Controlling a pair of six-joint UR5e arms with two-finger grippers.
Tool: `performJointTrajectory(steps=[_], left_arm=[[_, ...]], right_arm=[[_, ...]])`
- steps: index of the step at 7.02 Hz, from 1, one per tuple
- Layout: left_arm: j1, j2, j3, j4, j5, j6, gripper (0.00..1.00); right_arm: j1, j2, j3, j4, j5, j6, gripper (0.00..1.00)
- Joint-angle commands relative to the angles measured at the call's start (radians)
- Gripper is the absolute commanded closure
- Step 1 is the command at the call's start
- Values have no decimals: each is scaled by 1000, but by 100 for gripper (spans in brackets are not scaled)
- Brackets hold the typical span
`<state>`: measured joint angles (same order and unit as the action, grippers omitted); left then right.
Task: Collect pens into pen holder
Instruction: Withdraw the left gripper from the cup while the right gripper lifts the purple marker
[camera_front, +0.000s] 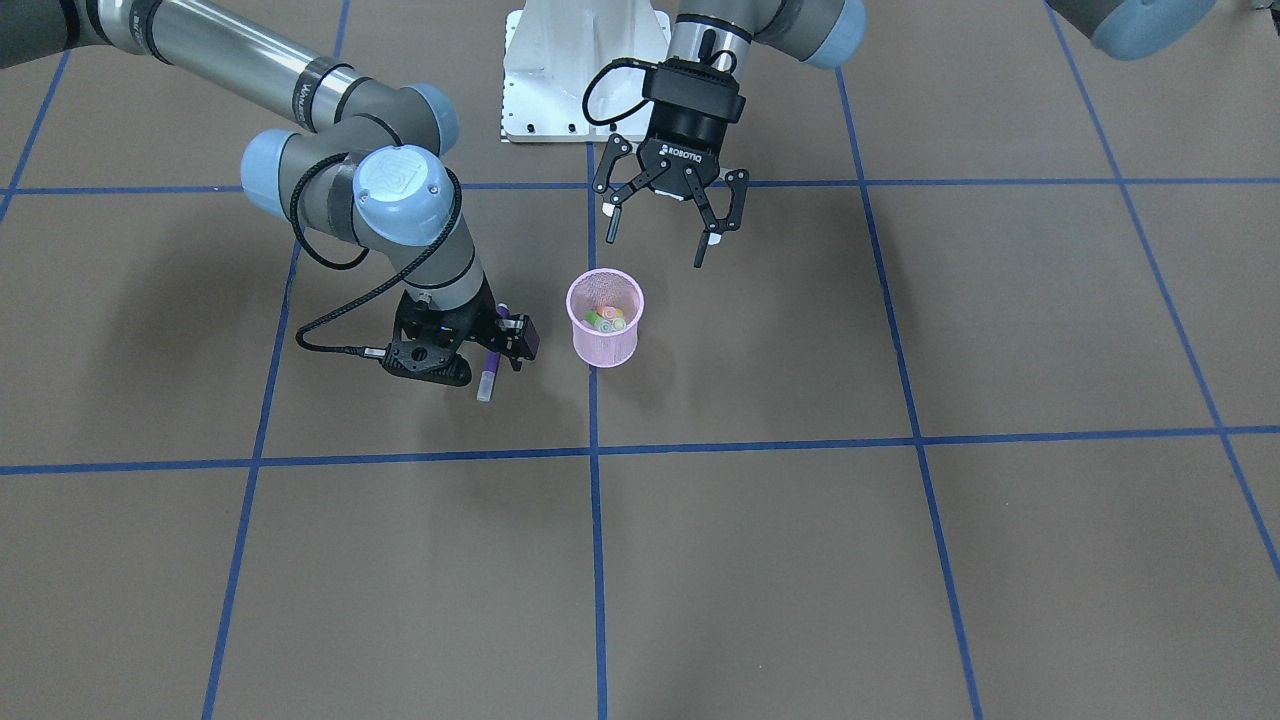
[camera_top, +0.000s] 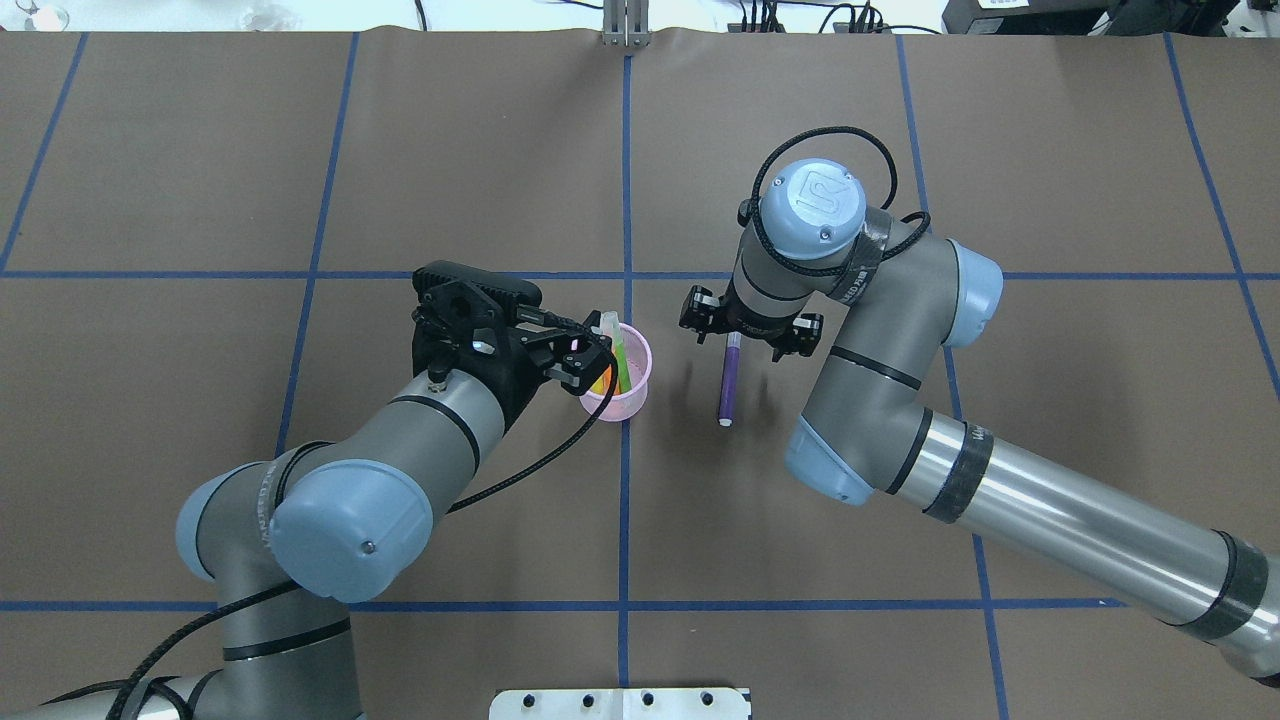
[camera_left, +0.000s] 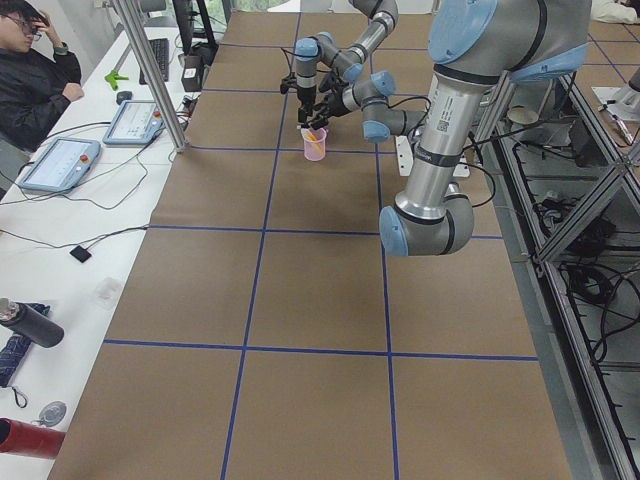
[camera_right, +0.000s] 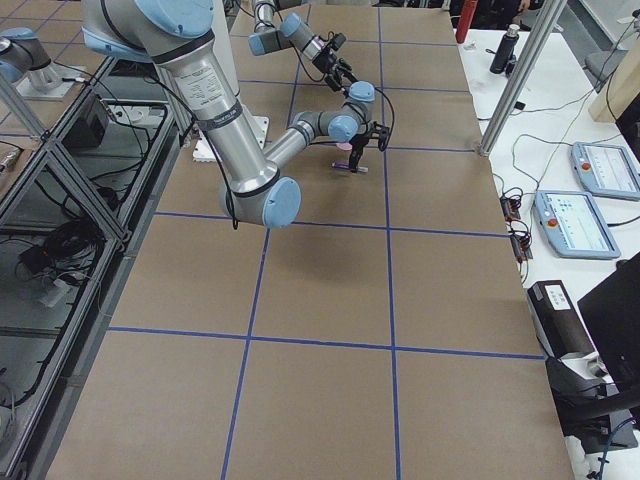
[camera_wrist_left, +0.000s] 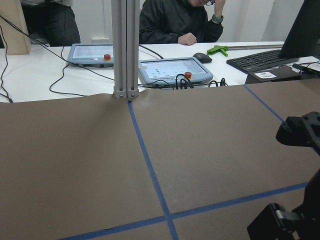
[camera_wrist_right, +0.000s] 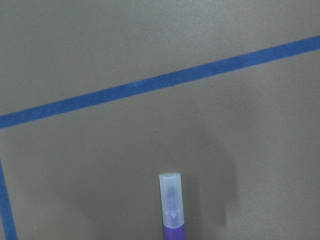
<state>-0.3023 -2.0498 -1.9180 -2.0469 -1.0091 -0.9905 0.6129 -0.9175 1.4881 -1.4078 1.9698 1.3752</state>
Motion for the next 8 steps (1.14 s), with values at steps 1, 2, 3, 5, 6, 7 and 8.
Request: performJointTrajectory(steps=[1, 2, 3, 5, 6, 7, 8], left_arm=[[-17, 40, -33, 1, -40, 12, 0], [-20, 54, -48, 1, -51, 26, 0], [-20, 62, -52, 1, -52, 26, 0], [-21, 62, -52, 1, -52, 26, 0], [-21, 62, -52, 1, -52, 26, 0], [-21, 62, -52, 2, -52, 24, 0], [-21, 62, -52, 1, -52, 24, 0]], right_arm=[[-1, 40, -52, 13, -2, 2, 9], [-1, 43, -71, 30, -2, 4, 12], [-1, 46, -83, 45, -3, 10, 19], [1, 43, -83, 46, 3, 18, 21], [2, 36, -81, 46, 6, 18, 20], [2, 32, -81, 44, 9, 16, 20], [2, 31, -81, 43, 11, 18, 20]])
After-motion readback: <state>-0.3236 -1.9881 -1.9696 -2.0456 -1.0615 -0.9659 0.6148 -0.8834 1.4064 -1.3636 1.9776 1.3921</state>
